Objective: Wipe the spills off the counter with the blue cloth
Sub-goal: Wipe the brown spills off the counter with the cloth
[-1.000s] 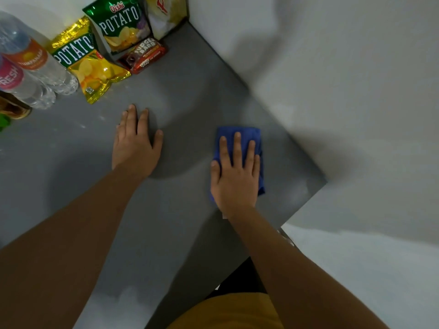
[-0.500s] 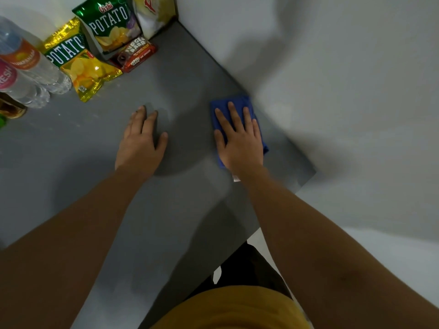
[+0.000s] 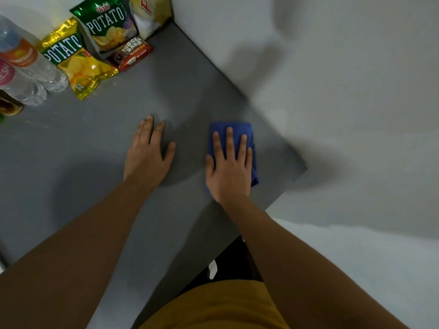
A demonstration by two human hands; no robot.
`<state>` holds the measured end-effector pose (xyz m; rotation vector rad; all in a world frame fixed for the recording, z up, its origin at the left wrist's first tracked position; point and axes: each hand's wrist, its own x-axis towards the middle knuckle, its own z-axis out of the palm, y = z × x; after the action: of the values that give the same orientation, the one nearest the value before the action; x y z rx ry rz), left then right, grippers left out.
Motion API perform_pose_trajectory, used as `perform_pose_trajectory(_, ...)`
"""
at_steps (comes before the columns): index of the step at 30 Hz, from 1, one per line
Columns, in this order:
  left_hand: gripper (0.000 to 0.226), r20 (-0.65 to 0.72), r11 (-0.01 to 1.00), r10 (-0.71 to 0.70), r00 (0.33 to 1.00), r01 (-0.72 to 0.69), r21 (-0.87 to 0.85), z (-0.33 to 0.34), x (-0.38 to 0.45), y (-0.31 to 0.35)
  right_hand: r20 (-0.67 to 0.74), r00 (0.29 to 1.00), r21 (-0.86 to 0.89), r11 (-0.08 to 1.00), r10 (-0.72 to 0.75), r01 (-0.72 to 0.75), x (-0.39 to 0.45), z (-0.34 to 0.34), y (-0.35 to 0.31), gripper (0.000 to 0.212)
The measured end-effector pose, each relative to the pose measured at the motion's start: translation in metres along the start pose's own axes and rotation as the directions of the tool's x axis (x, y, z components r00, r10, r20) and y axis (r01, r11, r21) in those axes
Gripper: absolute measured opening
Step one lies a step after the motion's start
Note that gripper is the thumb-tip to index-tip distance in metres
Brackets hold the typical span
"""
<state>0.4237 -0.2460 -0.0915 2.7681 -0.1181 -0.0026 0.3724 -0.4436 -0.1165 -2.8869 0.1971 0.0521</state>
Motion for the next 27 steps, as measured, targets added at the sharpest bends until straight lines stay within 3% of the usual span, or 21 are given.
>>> perform_pose_trajectory(5, 0.058, -0.021, 1.000, -0.008, 1.000, 0.009, 0.004, 0.001, -0.008, 0.004, 0.036, 0.987, 0.029, 0.988, -0.154, 0.153, 0.029, -0.008, 0.015, 0.058)
perform_pose_trajectory(9, 0.058, -0.030, 1.000, -0.006, 1.000, 0.006, 0.024, 0.001, -0.016, 0.003, 0.010, 0.982, 0.034, 0.981, -0.191, 0.190, 0.042, -0.018, 0.035, 0.055)
perform_pose_trajectory(20, 0.058, -0.035, 1.000, -0.013, 0.999, 0.013, 0.006, 0.005, -0.024, 0.008, 0.030, 0.997, -0.008, 0.997, -0.074, 0.074, 0.007, -0.037, 0.109, 0.057)
perform_pose_trajectory(24, 0.058, -0.026, 1.000, -0.016, 1.000, 0.016, 0.000, 0.007, -0.023, 0.011, 0.047, 0.997, -0.026, 0.998, 0.053, -0.051, -0.018, -0.026, 0.095, 0.062)
perform_pose_trajectory(27, 0.058, -0.021, 1.000, -0.021, 1.000, 0.021, -0.001, 0.008, -0.022, 0.014, 0.046, 0.998, -0.032, 0.999, 0.031, -0.029, -0.025, -0.019, 0.075, 0.063)
